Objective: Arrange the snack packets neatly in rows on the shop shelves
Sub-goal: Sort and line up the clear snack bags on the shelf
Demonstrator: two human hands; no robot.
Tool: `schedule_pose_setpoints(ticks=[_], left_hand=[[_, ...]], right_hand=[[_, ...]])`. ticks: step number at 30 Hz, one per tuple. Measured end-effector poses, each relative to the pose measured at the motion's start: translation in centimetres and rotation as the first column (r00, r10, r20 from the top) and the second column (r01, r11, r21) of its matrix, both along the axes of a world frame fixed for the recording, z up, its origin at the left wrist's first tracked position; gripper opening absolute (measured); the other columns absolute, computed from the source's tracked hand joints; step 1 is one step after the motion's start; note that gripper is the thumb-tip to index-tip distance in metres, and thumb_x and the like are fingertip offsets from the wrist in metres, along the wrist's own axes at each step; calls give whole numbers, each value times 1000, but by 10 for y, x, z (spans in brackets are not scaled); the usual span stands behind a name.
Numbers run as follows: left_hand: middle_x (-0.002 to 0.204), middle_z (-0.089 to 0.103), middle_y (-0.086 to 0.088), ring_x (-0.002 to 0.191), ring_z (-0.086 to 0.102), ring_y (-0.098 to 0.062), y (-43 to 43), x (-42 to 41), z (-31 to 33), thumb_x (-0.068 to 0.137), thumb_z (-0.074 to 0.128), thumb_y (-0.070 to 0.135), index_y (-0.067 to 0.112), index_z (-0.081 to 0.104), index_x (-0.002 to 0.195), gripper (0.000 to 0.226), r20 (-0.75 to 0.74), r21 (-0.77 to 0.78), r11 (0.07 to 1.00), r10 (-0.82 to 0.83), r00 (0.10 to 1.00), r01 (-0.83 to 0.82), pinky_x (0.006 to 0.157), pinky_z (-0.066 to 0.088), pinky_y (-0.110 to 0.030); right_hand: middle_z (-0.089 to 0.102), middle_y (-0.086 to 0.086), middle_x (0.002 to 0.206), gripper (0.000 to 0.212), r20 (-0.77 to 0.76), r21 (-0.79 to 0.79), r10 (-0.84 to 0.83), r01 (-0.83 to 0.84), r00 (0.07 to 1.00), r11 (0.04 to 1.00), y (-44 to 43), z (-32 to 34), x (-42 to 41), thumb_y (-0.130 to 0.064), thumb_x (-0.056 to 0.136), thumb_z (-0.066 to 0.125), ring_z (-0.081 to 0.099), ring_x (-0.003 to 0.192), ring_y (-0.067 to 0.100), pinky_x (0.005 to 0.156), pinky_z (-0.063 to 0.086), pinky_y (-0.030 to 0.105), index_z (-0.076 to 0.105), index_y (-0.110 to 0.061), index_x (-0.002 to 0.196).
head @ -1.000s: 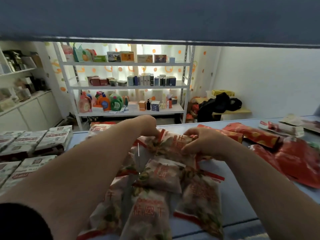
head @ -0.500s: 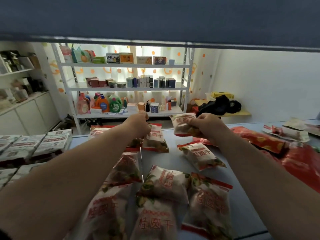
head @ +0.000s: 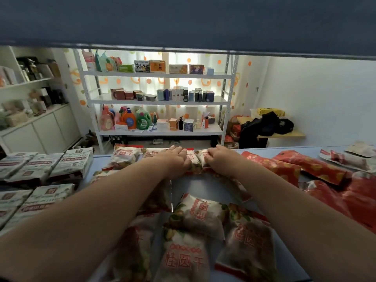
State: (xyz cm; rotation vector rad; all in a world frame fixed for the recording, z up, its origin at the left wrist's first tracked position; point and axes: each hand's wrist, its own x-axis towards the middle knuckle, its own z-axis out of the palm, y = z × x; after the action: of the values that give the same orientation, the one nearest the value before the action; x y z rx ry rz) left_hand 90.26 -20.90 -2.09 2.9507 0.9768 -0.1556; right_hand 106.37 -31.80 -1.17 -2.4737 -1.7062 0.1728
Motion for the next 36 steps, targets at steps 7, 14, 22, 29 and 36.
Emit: schedule_pose_setpoints(ticks=[7,14,22,29,36], left_hand=[[164,-6,-7,151,-5,-21,-3,1,-4,99,16,55,15,-3,156,72,-77,-36,998,51,996,-54,121,-2,-40],[157,29,-8,135,41,-26,-45,-15,44,97,51,34,17,28,152,62,249,11,993,-115,962,116,107,38,-35],[119,55,16,96,48,-9,-119,-43,55,86,47,70,40,55,130,54,-109,-53,978,-206,973,201,86,43,-33],[128,50,2,109,53,-18,-136,-47,44,86,50,66,39,55,127,50,-74,-55,991,-130,989,126,93,46,-36],[127,48,2,109,49,-19,-146,-53,32,80,41,76,42,55,120,54,41,-43,997,-62,997,64,95,47,-40]], right_hand=[[-2,11,165,64,-86,-138,-46,33,995,990,1,-12,0,-47,104,24,-2,151,25,121,2,41,3,-18,158],[55,8,129,45,-179,233,48,-5,983,972,-39,13,5,-45,90,60,53,103,20,80,44,34,46,-24,127],[57,-2,118,61,57,-109,-53,59,997,992,-112,24,3,-68,76,64,52,94,14,74,44,33,56,-30,124],[50,9,126,65,-117,52,-122,129,986,990,-135,8,-6,-58,70,66,51,101,24,83,48,37,44,-33,125],[43,7,114,64,-75,95,-219,225,973,970,-155,16,-16,-59,59,57,48,102,27,84,49,42,46,-30,115]])
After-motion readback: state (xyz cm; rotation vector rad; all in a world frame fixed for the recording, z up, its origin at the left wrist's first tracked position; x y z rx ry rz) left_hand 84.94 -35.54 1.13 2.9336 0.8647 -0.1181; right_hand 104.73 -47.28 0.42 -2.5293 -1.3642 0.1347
